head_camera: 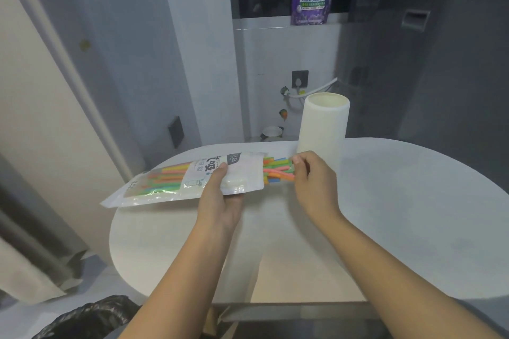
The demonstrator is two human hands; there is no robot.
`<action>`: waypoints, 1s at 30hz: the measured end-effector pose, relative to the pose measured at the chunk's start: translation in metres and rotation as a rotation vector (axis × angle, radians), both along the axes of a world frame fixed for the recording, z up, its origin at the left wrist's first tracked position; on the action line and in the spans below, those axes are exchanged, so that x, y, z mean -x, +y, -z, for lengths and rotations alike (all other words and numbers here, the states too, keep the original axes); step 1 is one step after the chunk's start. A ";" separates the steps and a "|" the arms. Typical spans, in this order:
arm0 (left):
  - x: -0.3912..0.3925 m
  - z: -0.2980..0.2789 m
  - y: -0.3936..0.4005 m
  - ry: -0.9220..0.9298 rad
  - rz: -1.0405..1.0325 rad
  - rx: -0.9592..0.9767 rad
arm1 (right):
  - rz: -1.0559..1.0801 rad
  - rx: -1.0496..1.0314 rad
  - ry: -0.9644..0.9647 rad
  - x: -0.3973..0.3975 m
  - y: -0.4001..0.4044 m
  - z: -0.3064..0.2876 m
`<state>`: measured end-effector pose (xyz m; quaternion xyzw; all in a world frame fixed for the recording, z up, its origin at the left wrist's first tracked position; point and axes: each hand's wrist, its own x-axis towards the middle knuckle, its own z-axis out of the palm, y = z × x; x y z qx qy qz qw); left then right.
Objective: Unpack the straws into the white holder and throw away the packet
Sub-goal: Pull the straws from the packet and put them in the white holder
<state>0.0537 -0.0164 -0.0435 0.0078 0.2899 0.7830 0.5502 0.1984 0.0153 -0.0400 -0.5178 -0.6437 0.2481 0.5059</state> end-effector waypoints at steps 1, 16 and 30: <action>0.000 -0.001 0.000 -0.002 -0.005 -0.003 | 0.015 0.045 0.030 -0.002 0.002 0.000; -0.002 0.002 0.001 0.033 -0.009 -0.018 | -0.054 0.131 0.067 -0.011 0.010 -0.004; -0.002 0.002 0.001 0.029 -0.017 0.011 | -0.093 0.195 0.054 -0.023 0.020 -0.006</action>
